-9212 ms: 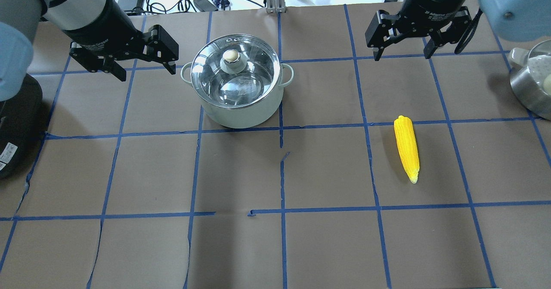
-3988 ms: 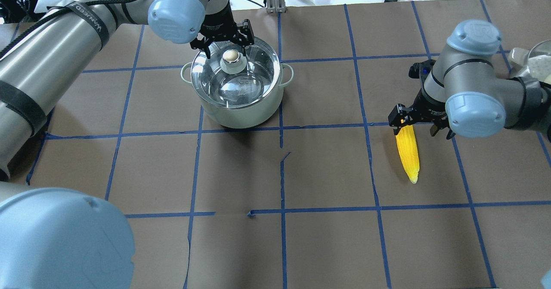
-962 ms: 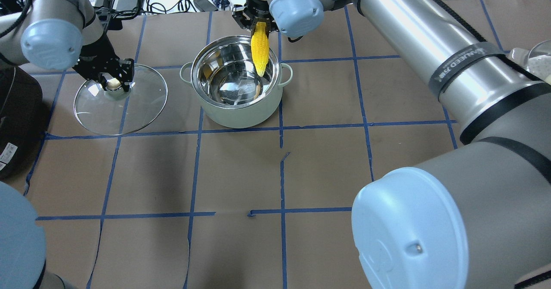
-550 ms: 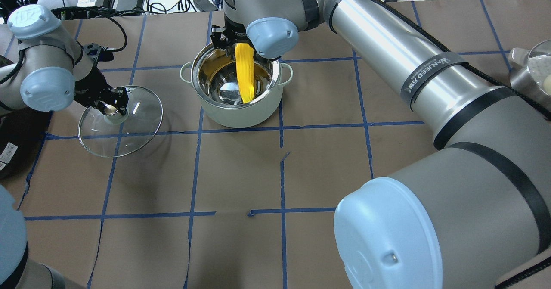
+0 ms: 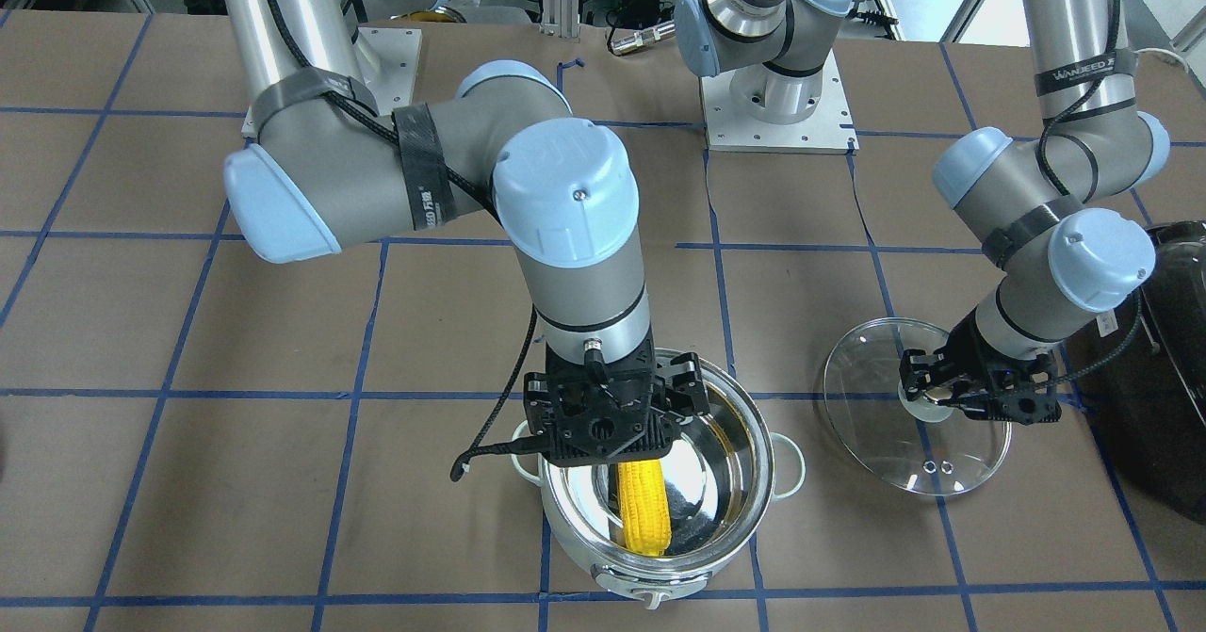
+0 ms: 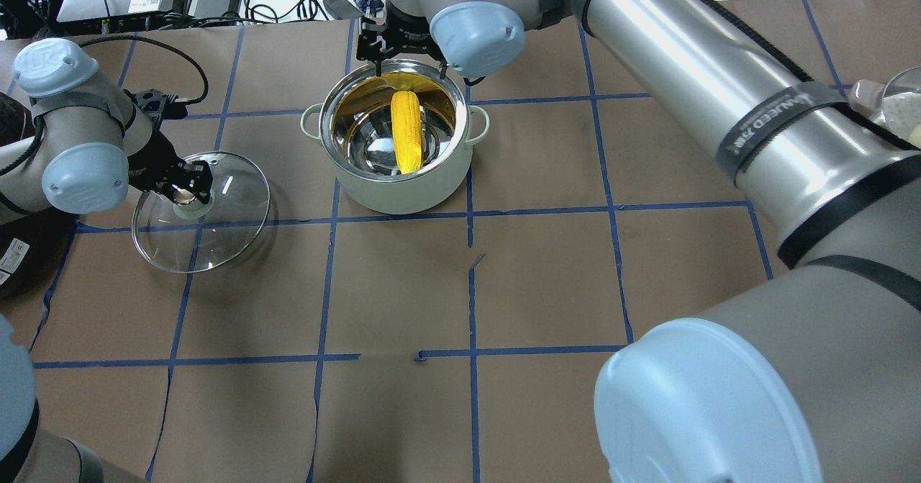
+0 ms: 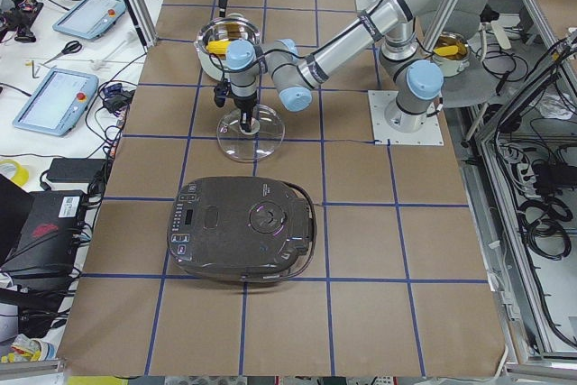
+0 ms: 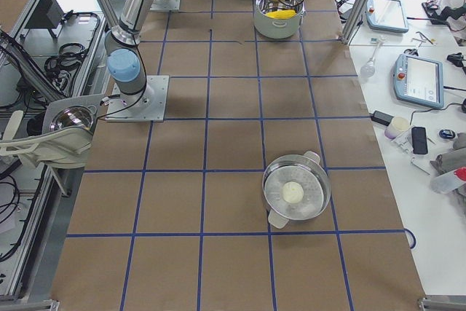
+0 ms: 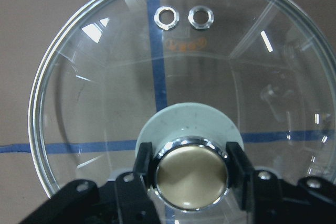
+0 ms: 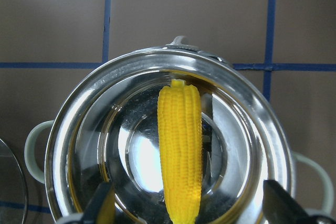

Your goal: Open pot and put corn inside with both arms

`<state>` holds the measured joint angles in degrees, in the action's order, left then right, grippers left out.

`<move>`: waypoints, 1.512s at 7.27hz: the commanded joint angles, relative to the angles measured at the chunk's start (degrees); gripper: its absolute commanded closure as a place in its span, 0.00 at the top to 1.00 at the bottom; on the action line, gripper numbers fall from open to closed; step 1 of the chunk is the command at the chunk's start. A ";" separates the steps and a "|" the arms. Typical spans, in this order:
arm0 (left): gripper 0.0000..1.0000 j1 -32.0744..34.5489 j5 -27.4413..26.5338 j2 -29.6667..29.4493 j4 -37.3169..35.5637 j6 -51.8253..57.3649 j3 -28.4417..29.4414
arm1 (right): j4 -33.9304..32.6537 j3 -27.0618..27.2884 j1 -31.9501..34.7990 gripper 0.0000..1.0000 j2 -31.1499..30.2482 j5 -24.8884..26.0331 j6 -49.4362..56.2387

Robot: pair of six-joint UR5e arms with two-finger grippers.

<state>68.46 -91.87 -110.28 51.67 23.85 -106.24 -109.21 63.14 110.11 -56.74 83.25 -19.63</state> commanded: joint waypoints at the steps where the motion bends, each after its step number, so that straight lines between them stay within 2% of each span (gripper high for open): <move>1: 0.00 -1.04 0.20 -0.45 -1.66 -0.03 -1.16 | 16.05 0.75 -6.37 1.00 -8.43 -0.01 4.57; 2: 0.00 -1.05 1.07 -0.46 -1.66 0.14 -1.34 | 23.97 0.75 -8.66 1.00 -11.52 0.86 4.86; 3: 0.00 -1.22 1.08 -0.63 -1.58 0.49 -1.08 | 26.05 0.84 -10.86 1.00 -12.86 0.87 5.64; 4: 0.73 -1.48 0.90 -0.72 -1.57 1.37 -1.08 | 29.98 1.71 -13.23 1.00 -13.65 0.87 7.13; 5: 1.00 -1.49 0.47 -0.90 -1.49 1.72 -0.90 | 32.29 4.68 -15.52 1.00 -18.10 0.95 9.93; 7: 1.00 -0.88 0.46 0.33 -1.57 1.55 -0.64 | 31.44 17.21 -21.84 1.00 -26.89 2.69 14.66; 8: 1.00 0.17 0.29 1.99 0.43 1.12 1.63 | 27.43 22.50 -22.91 1.00 -30.24 5.50 18.53; 9: 1.00 1.92 0.20 4.09 9.41 0.24 5.39 | 25.13 25.59 -22.66 1.00 -31.58 6.13 18.14; 11: 1.00 7.71 0.02 8.23 27.34 -5.71 16.53 | 25.19 26.68 -22.48 1.00 -33.44 6.75 17.61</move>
<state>72.59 -91.77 -104.61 67.60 21.88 -96.73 -83.58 88.69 87.61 -89.00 89.30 -1.94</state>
